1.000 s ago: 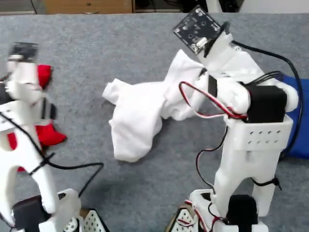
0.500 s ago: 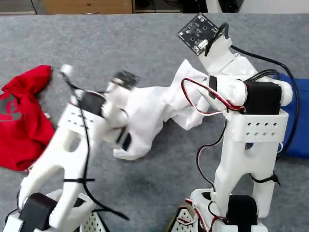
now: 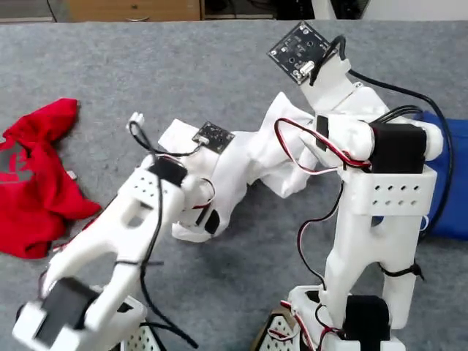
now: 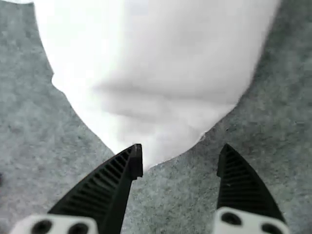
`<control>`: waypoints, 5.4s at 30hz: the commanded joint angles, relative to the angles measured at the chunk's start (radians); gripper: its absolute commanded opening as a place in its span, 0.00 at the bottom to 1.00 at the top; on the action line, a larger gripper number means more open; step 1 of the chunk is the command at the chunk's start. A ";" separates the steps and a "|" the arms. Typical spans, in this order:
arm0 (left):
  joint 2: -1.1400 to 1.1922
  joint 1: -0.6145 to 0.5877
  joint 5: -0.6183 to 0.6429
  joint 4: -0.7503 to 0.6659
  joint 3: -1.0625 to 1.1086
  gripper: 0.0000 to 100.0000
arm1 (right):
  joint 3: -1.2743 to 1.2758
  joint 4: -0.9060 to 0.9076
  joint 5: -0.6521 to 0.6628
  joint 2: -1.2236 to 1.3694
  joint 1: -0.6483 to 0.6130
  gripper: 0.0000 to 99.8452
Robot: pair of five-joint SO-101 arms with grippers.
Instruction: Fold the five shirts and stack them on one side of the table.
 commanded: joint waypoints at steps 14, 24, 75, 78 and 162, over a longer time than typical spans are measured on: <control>0.225 -0.127 0.006 0.158 -0.305 0.02 | -0.008 -0.006 0.054 -0.082 0.130 0.00; -0.189 -0.379 0.006 0.331 -0.569 0.02 | -0.008 -0.087 0.094 -0.219 0.257 0.00; -0.423 -0.233 -0.133 0.508 -0.198 0.24 | 0.680 -0.407 0.106 -0.398 0.110 0.00; -0.417 -0.155 -0.103 0.373 -0.034 0.24 | 0.682 -0.407 0.106 -0.398 0.131 0.00; -0.464 -0.895 -0.459 0.315 -0.044 0.02 | 0.782 -0.311 0.117 -0.395 0.254 0.18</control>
